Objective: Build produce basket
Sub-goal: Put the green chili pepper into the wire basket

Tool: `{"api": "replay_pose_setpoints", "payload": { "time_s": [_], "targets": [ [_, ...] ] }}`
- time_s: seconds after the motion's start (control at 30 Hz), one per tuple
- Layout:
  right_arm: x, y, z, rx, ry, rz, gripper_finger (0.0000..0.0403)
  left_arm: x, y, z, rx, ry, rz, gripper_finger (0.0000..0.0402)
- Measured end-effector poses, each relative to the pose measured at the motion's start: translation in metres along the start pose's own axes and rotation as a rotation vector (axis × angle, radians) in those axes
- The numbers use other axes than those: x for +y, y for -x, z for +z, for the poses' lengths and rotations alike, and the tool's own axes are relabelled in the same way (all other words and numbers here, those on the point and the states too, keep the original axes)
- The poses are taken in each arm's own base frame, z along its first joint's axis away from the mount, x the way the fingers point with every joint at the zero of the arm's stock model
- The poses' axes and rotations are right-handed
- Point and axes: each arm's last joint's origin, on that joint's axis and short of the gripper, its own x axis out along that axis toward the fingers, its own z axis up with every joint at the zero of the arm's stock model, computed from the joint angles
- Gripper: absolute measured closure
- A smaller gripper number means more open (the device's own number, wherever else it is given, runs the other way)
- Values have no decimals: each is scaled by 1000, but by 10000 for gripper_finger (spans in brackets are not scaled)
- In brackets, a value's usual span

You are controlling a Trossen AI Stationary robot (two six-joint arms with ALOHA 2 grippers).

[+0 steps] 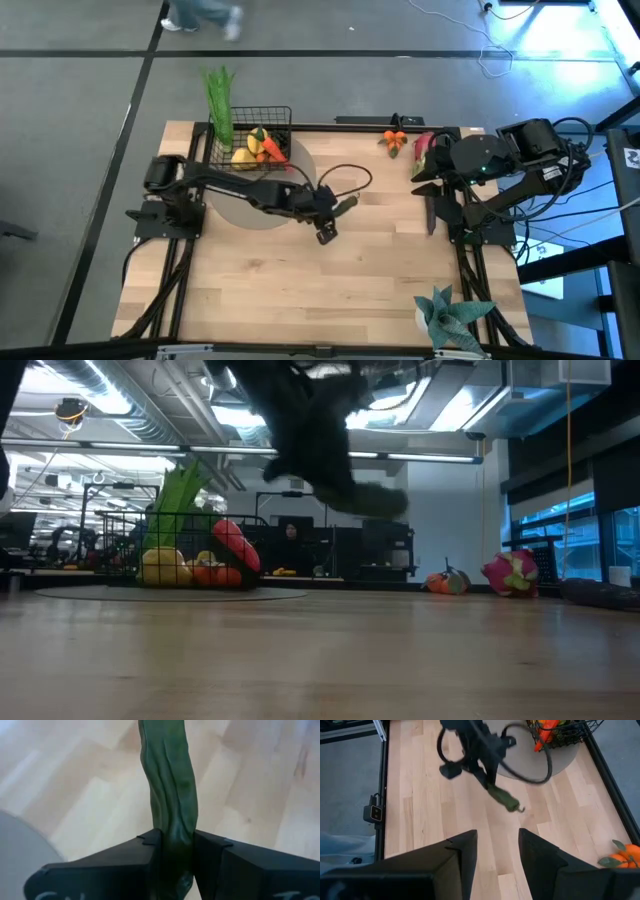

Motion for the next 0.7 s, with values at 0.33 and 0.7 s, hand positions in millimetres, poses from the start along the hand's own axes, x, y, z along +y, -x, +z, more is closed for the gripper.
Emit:
{"api": "replay_pose_setpoints", "payload": {
  "time_s": [0.33,0.7],
  "targets": [
    [1,0,3,-27,19,9,271,18,84,17,-147,129,187,349],
    [1,0,5,-54,17,9,271,43,144,18,-307,262,411,349]
  ]
}}
